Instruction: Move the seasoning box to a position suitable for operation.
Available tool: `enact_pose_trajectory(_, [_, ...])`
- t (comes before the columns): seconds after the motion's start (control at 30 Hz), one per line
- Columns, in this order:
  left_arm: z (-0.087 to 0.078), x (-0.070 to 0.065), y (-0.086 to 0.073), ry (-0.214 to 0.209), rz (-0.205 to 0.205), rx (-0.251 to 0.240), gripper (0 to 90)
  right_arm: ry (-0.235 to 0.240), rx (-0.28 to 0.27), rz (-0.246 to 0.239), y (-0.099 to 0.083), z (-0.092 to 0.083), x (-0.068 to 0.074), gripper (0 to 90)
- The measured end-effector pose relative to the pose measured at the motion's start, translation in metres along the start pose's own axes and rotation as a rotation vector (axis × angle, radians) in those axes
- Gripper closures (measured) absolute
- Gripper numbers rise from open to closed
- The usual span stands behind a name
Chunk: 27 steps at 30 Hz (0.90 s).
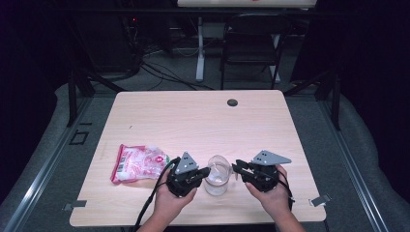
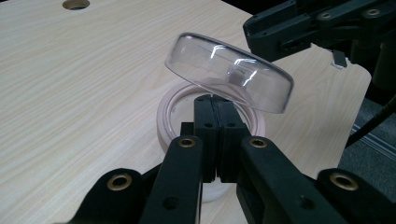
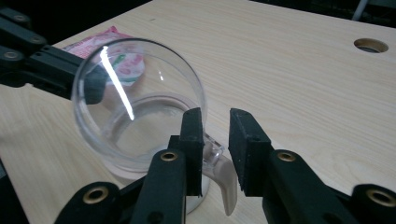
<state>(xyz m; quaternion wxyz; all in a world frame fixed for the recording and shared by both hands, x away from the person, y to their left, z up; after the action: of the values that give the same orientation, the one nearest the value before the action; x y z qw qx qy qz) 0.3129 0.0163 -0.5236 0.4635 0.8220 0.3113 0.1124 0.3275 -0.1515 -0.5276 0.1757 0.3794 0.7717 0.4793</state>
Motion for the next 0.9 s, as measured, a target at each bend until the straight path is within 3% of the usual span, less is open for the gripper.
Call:
enact_pose_trajectory(0.47, [0.001,-0.003,0.019,0.003,0.026,0.017,87.7,0.082,-0.029,-0.052,0.018,-0.024,0.026,63.0])
enact_pose_trajectory(0.9, [0.004,-0.008,0.035,-0.01,0.036,0.016,80.0,0.069,-0.031,-0.114,0.019,-0.019,0.037,47.3])
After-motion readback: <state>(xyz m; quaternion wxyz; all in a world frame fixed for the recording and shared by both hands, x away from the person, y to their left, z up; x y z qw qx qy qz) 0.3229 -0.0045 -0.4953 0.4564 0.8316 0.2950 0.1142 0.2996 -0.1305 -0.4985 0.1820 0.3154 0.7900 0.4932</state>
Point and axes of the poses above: each handheld gripper's, and its own axes: z roughly forward along the jaws, y roughly out of its top, x roughly to its left, the point moved 7 cm from there along z, roughly forward along the jaws, and after that the axes turned 1 degree about -x, right-handed, at the moved point
